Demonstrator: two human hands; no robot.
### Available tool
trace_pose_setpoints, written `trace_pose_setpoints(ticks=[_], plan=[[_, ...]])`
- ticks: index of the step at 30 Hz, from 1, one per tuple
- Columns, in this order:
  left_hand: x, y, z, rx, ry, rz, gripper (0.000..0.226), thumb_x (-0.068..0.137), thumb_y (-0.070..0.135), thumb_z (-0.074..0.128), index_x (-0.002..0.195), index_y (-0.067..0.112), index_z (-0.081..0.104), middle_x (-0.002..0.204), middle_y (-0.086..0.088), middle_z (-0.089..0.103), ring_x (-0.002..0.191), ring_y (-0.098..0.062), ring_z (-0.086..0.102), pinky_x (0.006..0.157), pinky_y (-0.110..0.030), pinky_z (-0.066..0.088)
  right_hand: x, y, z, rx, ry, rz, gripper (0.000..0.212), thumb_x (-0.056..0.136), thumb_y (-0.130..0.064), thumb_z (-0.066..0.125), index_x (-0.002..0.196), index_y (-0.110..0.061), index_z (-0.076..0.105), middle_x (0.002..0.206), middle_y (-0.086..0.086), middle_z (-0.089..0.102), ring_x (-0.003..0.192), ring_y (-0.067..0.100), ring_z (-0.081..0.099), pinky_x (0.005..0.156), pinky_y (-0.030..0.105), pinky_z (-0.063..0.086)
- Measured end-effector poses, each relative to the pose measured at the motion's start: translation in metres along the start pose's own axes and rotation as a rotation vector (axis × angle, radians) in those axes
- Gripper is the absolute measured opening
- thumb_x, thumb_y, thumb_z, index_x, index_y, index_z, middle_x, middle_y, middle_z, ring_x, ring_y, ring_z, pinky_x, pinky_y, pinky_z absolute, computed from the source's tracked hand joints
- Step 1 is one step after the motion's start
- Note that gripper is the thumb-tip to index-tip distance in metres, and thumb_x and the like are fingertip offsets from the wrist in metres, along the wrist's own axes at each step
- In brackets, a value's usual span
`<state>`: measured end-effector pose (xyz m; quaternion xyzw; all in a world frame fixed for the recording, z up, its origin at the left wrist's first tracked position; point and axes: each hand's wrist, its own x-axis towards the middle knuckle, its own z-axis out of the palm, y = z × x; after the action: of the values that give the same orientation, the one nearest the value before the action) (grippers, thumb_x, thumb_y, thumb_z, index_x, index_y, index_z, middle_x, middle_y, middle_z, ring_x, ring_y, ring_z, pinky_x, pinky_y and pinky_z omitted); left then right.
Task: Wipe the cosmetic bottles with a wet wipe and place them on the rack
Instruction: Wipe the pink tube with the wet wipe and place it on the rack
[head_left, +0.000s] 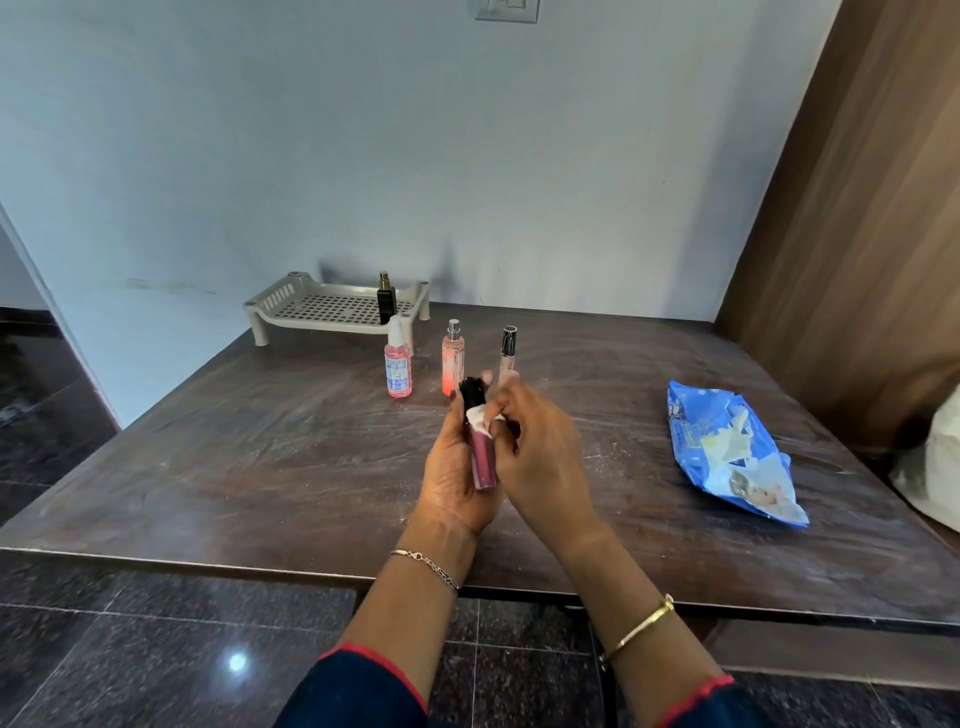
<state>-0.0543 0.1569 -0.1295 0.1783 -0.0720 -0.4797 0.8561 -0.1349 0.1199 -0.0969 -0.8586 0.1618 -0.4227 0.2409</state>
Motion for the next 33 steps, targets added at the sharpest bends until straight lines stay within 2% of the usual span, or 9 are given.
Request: trace_pose_setpoints(ticks=[4,9,12,15,18,21,23,26,33], plan=[[-0.001,0.002,0.001,0.0,0.042,-0.062,0.041,0.094,0.037,0.051,0.122,0.008,0.06,0.125,-0.014,0.06,0.125,-0.023,0.052,0.114,-0.036,0.031,0.019,0.0,0.003,-0.08,0.051,-0.03,0.013,0.085,-0.001,0.052,0.086,-0.014,0.055,0.085,0.003,0.06,0.073,0.018,0.052,0.064,0.031,0.039],[-0.008,0.003,0.005,0.084,0.036,-0.05,0.043,0.091,0.037,0.056,0.125,0.012,0.06,0.115,-0.012,0.067,0.109,-0.023,0.063,0.104,-0.038,0.043,0.024,-0.001,0.007,-0.048,0.14,0.056,0.032,0.083,0.002,0.055,0.11,-0.012,0.061,0.105,0.005,0.065,0.092,0.021,0.06,0.08,0.028,0.044],[-0.013,0.006,0.01,0.154,-0.018,0.03,0.036,0.089,0.033,0.054,0.12,0.015,0.062,0.107,-0.009,0.07,0.074,-0.016,0.07,0.064,-0.025,0.058,0.026,-0.001,-0.003,0.044,0.293,0.194,0.026,0.084,0.001,0.059,0.103,-0.016,0.067,0.101,-0.001,0.062,0.091,0.015,0.057,0.08,0.025,0.045],[-0.018,0.01,0.012,0.224,-0.033,0.103,0.033,0.096,0.029,0.046,0.125,0.018,0.059,0.1,-0.005,0.069,0.055,-0.009,0.06,0.039,-0.015,0.044,0.032,0.0,-0.017,0.21,0.337,0.291,0.028,0.087,0.0,0.059,0.095,-0.027,0.062,0.098,-0.006,0.06,0.09,0.012,0.058,0.077,0.019,0.047],[-0.019,0.01,0.013,0.35,-0.039,0.177,0.037,0.097,0.032,0.044,0.124,0.014,0.06,0.082,0.001,0.062,0.047,-0.006,0.049,0.036,-0.015,0.037,0.036,-0.004,-0.025,0.341,0.26,0.333,0.031,0.089,-0.001,0.057,0.092,-0.032,0.059,0.098,-0.007,0.064,0.088,0.007,0.061,0.073,0.014,0.048],[-0.019,0.008,0.014,0.589,0.003,0.276,0.04,0.1,0.034,0.038,0.099,0.01,0.069,0.071,-0.005,0.057,0.041,-0.009,0.044,0.035,-0.019,0.032,0.034,-0.011,-0.03,0.462,0.17,0.33,0.029,0.089,0.002,0.057,0.092,-0.027,0.061,0.092,-0.011,0.065,0.077,-0.003,0.062,0.065,0.009,0.046],[-0.021,0.006,0.016,0.73,0.035,0.36,0.05,0.102,0.032,0.032,0.074,0.009,0.067,0.059,-0.008,0.055,0.039,-0.012,0.04,0.035,-0.019,0.028,0.031,-0.013,-0.03,0.498,0.124,0.329,0.029,0.088,0.002,0.058,0.092,-0.026,0.062,0.093,-0.008,0.067,0.082,0.003,0.064,0.07,0.017,0.049],[-0.024,0.005,0.023,0.846,0.058,0.423,0.056,0.103,0.025,0.028,0.056,0.007,0.055,0.045,-0.007,0.044,0.036,-0.013,0.035,0.036,-0.016,0.024,0.026,-0.014,-0.029,0.513,0.082,0.339,0.027,0.088,0.0,0.06,0.093,-0.027,0.063,0.095,-0.007,0.069,0.091,0.013,0.065,0.082,0.029,0.052],[-0.024,0.009,0.026,0.917,0.044,0.446,0.056,0.101,0.017,0.026,0.052,0.006,0.05,0.038,-0.003,0.04,0.034,-0.012,0.031,0.037,-0.017,0.024,0.005,-0.013,-0.03,0.391,0.186,0.236,0.028,0.089,-0.003,0.059,0.097,-0.029,0.065,0.097,-0.007,0.069,0.092,0.009,0.064,0.078,0.021,0.05]])
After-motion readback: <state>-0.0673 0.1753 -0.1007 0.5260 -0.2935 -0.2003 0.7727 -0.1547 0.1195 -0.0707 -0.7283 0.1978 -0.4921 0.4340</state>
